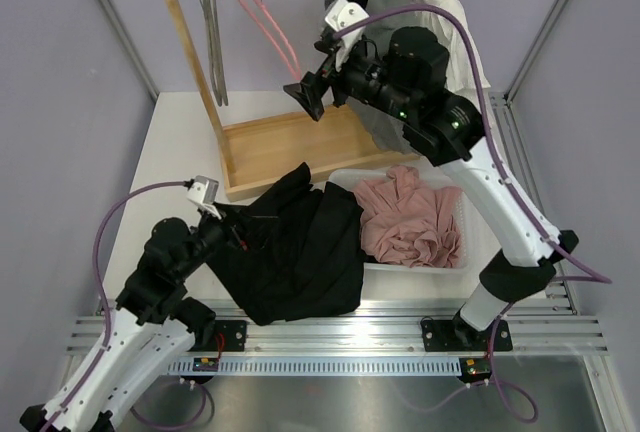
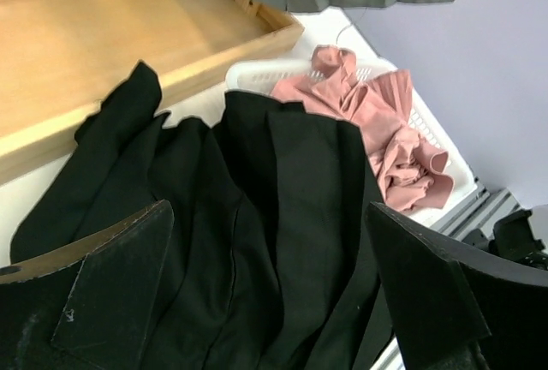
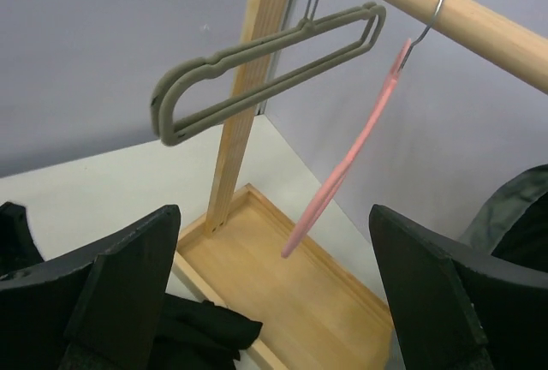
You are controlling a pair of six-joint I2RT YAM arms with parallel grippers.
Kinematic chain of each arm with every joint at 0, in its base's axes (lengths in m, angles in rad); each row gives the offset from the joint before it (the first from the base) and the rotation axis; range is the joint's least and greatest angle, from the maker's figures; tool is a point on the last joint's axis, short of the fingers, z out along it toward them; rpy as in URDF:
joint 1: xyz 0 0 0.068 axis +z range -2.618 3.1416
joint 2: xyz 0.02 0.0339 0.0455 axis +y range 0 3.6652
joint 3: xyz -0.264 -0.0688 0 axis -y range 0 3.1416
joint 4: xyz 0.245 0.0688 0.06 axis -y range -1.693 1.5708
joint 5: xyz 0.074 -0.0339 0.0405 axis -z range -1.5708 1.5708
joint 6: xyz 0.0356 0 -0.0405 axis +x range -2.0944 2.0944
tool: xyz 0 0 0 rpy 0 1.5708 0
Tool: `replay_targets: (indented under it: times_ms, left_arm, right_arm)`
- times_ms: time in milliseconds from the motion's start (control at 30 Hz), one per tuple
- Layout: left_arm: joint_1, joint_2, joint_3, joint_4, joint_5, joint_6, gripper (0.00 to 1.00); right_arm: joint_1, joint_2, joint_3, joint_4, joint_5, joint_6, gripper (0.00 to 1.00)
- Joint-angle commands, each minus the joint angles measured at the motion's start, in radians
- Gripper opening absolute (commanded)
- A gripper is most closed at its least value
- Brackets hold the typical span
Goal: Remove the skirt from the hanger
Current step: Place the hanger at the clothesline, then pick up the skirt from the center of the board.
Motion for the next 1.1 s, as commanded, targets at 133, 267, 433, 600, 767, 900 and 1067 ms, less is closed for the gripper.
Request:
replay_targets:
  times_ms: [133,267,433,600,767,900,1067]
  left_arm:
    - [-0.012,0.213,0.067,-0.059,0.036,-0.029,0.99]
    - [-0.067,0.394,0.125,-0.092,-0.007,-0.042,0.99]
    - [-0.234,0.602,0.216,-0.113,-0.071,-0.002,0.99]
    - [-0.291,0.762,0.231,-0.099,-0.063,0.017,0.99]
    - [-0.293,0.869,0.158,0.008,-0.088,0.018,0.99]
    - [-0.293,0.919,0.109,0.113,-0.038,0.041,0.91]
    - [-0.291,0.919,0.054,0.186,0.064,0.046,0.49]
  right_arm:
    - [-0.014,-0.233,-0.205,-0.153,-0.126,-0.149,0.99]
    - [-0.058,-0.393,-0.422,-0.201,-0.232,-0.177,0.99]
    - [-0.250,-0.599,-0.727,-0.222,-0.421,-0.170,1.00]
    - [-0.330,-0.737,-0.906,-0.256,-0.473,-0.183,0.99]
    - [-0.425,-0.826,-0.971,-0.261,-0.516,-0.172,0.99]
    - [-0.474,-0.852,-1.026,-0.230,-0.564,-0.154,0.99]
    - [-0.528,-0.874,-1.057,-0.210,-0.616,-0.135,0.99]
